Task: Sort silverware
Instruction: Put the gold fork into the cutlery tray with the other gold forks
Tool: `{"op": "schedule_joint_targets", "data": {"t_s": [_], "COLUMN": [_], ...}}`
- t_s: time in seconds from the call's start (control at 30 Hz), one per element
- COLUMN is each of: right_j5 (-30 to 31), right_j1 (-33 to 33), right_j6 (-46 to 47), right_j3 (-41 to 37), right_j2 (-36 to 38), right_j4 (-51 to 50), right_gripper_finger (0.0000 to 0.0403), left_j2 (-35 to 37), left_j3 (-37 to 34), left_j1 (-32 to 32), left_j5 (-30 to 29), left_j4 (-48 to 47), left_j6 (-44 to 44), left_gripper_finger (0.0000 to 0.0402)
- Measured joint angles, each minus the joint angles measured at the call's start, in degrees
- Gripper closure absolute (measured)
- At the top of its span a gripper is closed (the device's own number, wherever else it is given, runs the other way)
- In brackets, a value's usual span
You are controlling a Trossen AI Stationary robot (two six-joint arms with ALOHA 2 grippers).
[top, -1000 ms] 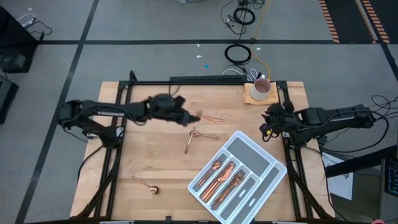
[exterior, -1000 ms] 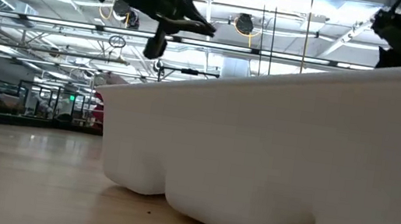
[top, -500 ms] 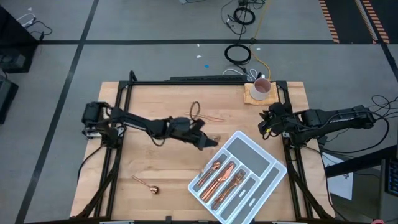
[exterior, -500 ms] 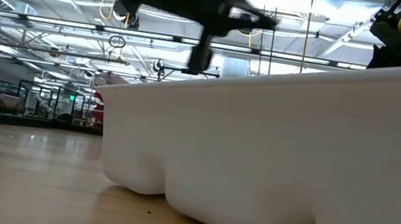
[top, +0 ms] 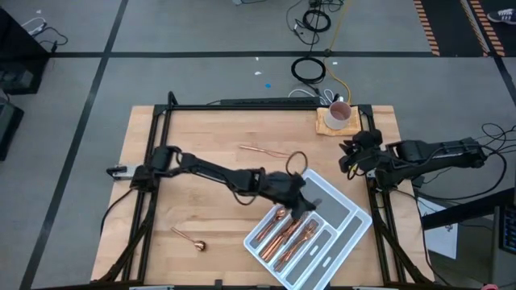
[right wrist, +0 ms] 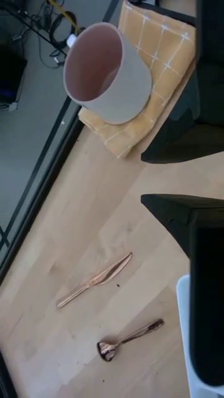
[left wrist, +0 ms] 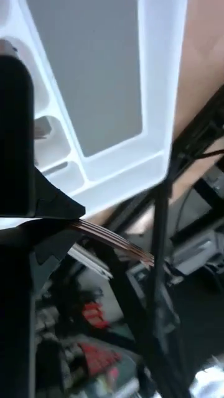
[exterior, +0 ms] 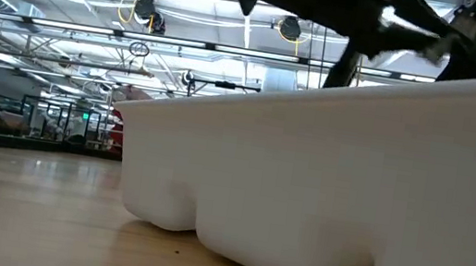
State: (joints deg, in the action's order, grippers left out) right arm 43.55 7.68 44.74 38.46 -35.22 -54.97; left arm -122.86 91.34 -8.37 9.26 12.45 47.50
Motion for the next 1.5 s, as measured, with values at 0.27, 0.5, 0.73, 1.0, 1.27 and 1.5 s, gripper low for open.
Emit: {"op": "schedule_joint_targets", "data": {"t_s": [0.27,0.5,0.73,1.0,1.27,1.5], "right_j5": [-0.17,-0.15,-0.13,-0.11,-0.13,-0.12], "right_j1": [0.0,0.0,0.0,0.0,0.0,0.01], "right_j6": [-2.15,-3.49,-3.66,-3.7,-3.88,-3.88], "right_j3": [0.0,0.04,0.04,0.04,0.04,0.04], "right_j2": [2.64,3.24,3.24,3.19,3.19,3.19], "right_j4": [0.19,0.19,0.23,0.3,0.3,0.27], "right_gripper_finger": [0.0323,0.0323,0.0323,0.0323,0.0323,0.0323], "left_j2": [-4.37,-4.55,-5.13,-6.96,-7.42,-8.43], "left_j3": [3.47,3.48,3.48,3.42,3.46,3.42], "left_j1": [-3.07,-5.79,-6.7,-7.67,-8.64,-8.54], "left_j5": [-3.79,-6.74,-9.64,-9.88,-11.1,-11.13], "left_j4": [-3.51,-4.54,-4.06,-0.89,-1.62,-1.12], "left_j6": [-0.02,-0.39,-0.07,3.17,3.21,4.66], "left_gripper_finger": [0.0398,0.0398,0.0398,0.0398,0.0398,0.0398]}}
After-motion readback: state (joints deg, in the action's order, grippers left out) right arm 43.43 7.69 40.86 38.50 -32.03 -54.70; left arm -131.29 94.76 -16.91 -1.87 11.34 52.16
